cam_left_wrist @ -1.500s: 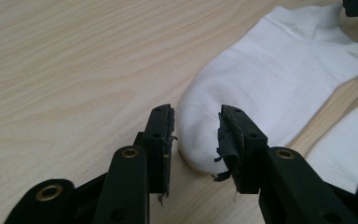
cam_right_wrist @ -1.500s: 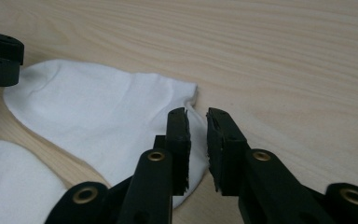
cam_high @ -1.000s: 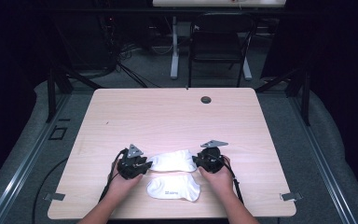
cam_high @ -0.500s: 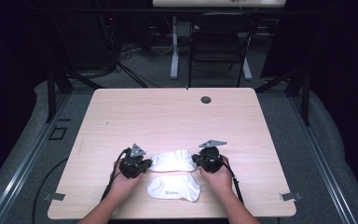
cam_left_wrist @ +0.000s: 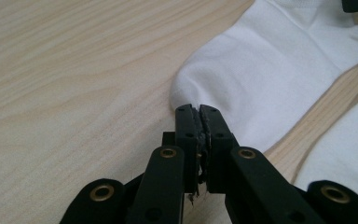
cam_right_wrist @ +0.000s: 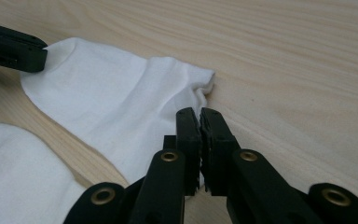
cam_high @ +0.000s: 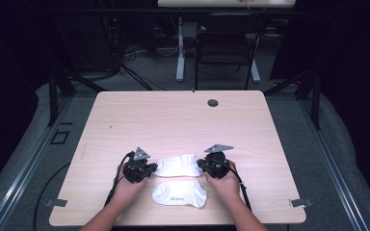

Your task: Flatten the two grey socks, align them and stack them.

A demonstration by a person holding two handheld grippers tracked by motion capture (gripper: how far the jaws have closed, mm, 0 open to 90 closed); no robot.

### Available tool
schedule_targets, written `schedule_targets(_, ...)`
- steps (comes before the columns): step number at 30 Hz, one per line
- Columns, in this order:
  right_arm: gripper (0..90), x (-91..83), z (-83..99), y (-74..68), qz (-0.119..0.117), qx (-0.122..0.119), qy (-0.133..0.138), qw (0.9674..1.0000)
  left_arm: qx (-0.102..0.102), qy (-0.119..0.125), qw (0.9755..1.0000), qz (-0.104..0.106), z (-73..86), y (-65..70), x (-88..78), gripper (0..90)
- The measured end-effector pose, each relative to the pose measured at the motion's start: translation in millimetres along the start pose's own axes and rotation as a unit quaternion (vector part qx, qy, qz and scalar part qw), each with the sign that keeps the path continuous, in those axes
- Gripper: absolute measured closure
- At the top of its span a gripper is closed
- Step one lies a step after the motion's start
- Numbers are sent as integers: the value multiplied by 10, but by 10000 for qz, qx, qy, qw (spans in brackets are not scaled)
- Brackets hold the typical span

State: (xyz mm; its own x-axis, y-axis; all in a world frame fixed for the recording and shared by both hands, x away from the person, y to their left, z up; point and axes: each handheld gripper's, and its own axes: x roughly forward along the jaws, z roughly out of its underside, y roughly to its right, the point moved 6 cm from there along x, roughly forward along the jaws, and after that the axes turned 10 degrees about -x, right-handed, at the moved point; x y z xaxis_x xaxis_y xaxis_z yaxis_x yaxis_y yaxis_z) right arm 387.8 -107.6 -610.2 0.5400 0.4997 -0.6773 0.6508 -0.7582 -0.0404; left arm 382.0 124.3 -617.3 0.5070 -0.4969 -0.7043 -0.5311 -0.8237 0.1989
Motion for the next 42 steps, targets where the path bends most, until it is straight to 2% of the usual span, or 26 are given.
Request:
schedule_targets(9,870,-55,-53,-40,-64,69,132,9999,-36,69,9999,124,-39,11,-81,872)
schedule_targets(15,870,-125,-132,-60,-252,228,160,9993,-160,150,9994,269,-93,13,-172,871)
schedule_targets(20,870,-162,-171,-83,-257,173,139,9994,-165,198,9992,298,-105,27,-235,871)
schedule_targets(24,870,-237,-213,-156,-276,0,139,9995,-150,236,9989,364,-109,62,-301,870)
schedule_targets(28,870,-284,-233,-201,-292,-55,152,9994,-85,270,9988,411,-121,90,-369,870)
schedule_targets(34,870,-358,-272,-246,-301,-98,199,9993,-152,337,9980,512,-135,119,-470,869)
schedule_targets(42,870,-511,-239,-339,-416,-184,259,9986,-133,329,9975,608,-55,191,-596,869)
